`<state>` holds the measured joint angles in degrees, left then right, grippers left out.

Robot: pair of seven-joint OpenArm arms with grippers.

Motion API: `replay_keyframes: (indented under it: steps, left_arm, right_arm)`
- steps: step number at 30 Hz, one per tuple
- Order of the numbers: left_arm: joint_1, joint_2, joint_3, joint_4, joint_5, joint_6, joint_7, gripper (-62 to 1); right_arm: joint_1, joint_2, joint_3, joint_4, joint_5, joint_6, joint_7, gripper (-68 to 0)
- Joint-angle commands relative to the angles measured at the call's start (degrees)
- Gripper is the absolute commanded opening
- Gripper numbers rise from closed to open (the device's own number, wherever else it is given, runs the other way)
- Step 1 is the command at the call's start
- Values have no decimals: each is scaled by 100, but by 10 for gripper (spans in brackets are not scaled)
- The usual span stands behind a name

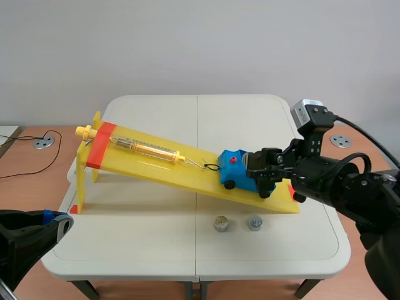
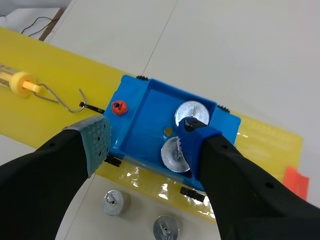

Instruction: Place the four metal weights on the blue cart on the ramp.

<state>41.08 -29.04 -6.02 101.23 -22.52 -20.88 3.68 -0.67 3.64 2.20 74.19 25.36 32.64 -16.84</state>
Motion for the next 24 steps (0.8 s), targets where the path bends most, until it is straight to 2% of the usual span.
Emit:
replay_keyframes:
  steps: [1,13,17,24]
  left_arm:
    - [-111,-57,-44,186,-173,-138,-516,-577]
    - [-111,-57,-44,186,-173,-138,-516,-577]
    - [-111,-57,-44,186,-173,-138,-516,-577]
    - [-111,-55,-44,186,-173,-138,-516,-577]
  right_arm:
    - [192,310,192,1075,640,431,723,-365]
    - [-1027,1099,503,2518,638,494,601,-363]
    - [-1447,1314,503,2889,638,494,575,-321]
    - [-2028,1397,481,3117,614,492,391,-313]
